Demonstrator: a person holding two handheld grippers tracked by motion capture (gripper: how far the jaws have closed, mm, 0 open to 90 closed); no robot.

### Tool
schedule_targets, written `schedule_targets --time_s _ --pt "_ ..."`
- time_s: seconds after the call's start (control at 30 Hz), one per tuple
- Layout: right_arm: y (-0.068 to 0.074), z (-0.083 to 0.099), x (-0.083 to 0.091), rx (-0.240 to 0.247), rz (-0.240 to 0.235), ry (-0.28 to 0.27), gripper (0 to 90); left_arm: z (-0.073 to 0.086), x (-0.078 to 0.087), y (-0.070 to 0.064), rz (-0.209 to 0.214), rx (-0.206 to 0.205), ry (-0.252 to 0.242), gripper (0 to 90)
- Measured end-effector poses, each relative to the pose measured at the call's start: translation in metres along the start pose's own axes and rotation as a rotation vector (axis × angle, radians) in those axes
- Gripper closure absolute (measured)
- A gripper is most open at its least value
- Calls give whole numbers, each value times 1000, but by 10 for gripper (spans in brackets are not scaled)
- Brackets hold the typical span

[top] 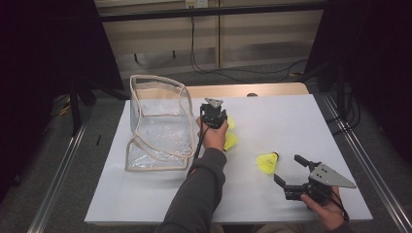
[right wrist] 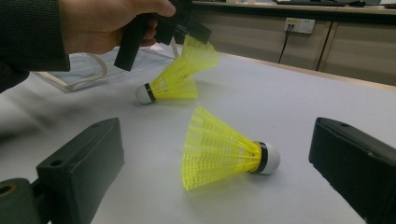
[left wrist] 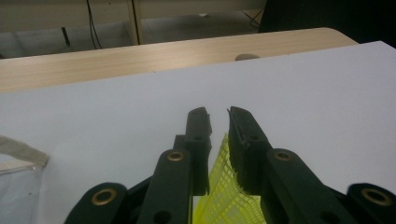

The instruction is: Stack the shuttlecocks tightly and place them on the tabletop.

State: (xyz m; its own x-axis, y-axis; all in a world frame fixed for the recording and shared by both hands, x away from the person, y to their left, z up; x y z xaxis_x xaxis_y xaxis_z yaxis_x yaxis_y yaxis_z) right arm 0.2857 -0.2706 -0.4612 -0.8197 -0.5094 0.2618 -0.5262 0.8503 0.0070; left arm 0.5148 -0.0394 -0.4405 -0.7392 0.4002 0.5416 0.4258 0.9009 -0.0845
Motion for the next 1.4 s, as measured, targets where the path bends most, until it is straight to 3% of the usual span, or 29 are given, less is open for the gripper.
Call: schedule_targets --time_s 0.27,0.73,1.07,1.4 --pt "0 0 0 1 -2 1 26 2 -1 1 -3 -9 15 786" --pt "0 0 0 -1 -1 1 25 0 7 6 -64 -55 27 886" --pt "1 0 0 -3 -2 -2 25 -1 14 11 -91 -61 24 891" --pt "2 0 0 3 -4 0 25 1 17 14 -118 -92 40 892"
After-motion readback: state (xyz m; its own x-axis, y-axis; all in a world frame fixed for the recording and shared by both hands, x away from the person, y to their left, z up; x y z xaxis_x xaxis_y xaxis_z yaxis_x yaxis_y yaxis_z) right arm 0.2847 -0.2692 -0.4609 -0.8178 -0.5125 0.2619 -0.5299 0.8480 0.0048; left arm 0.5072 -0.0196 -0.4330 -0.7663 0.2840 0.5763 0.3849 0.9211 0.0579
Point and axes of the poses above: each handheld gripper's, and its own axes: x roughly backward along the jaws, z roughly out of its underside, y roughly to its left, the point moved 4 cm from there along -x, roughly forward along the jaws, and after that the axes turned 2 degrees about y, right-handed, at the moved point
